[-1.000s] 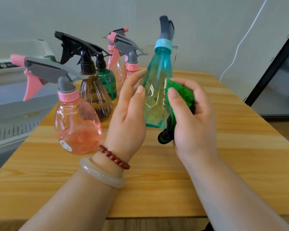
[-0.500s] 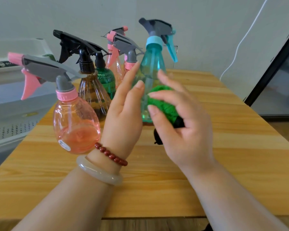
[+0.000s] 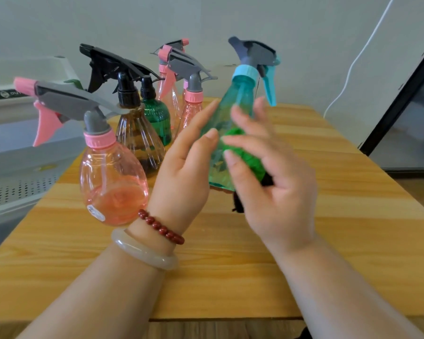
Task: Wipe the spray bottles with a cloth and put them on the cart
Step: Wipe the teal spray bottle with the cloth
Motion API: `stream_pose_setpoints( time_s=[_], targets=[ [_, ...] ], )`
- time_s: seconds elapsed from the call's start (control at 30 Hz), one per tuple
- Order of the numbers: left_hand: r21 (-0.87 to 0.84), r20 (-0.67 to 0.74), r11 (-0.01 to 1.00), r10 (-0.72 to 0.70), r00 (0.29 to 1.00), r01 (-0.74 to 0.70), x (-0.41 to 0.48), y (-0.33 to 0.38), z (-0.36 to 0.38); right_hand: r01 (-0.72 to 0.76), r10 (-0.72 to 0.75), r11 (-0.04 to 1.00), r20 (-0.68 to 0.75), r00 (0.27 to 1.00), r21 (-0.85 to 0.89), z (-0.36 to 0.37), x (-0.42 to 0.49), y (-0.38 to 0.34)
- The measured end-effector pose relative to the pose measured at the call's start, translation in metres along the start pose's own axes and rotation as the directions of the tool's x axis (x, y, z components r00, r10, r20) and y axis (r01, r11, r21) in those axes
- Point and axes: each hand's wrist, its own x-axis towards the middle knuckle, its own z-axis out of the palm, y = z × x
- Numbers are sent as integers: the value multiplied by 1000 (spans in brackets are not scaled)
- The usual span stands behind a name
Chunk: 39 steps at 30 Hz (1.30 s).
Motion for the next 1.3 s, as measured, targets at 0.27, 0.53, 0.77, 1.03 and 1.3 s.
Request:
stream_pose_setpoints(
  time_s=[0.27,0.53,0.77,1.03,1.3],
  targets=[
    [45,50,999,28,998,-31,-4,3,7,-333,364,926,-190,912,176,-7,8,5],
    [113,7,993,34,999,-34,2,-3,-3,115,-113,988,25,993,-100,4,-3,-2],
    [3,98,1000,-23,995,23,-2,-4,-1,-407,460,878,-207,864,252,-6,9,0],
    [93,-47,995,33,998,-29,2,-10,-1,-504,626,583,44,779,637,7,6,-17],
    [285,-25,950,142,990,-129,-2,-5,8,-601,655,716,-42,755,355,-1,12,-9]
  ],
)
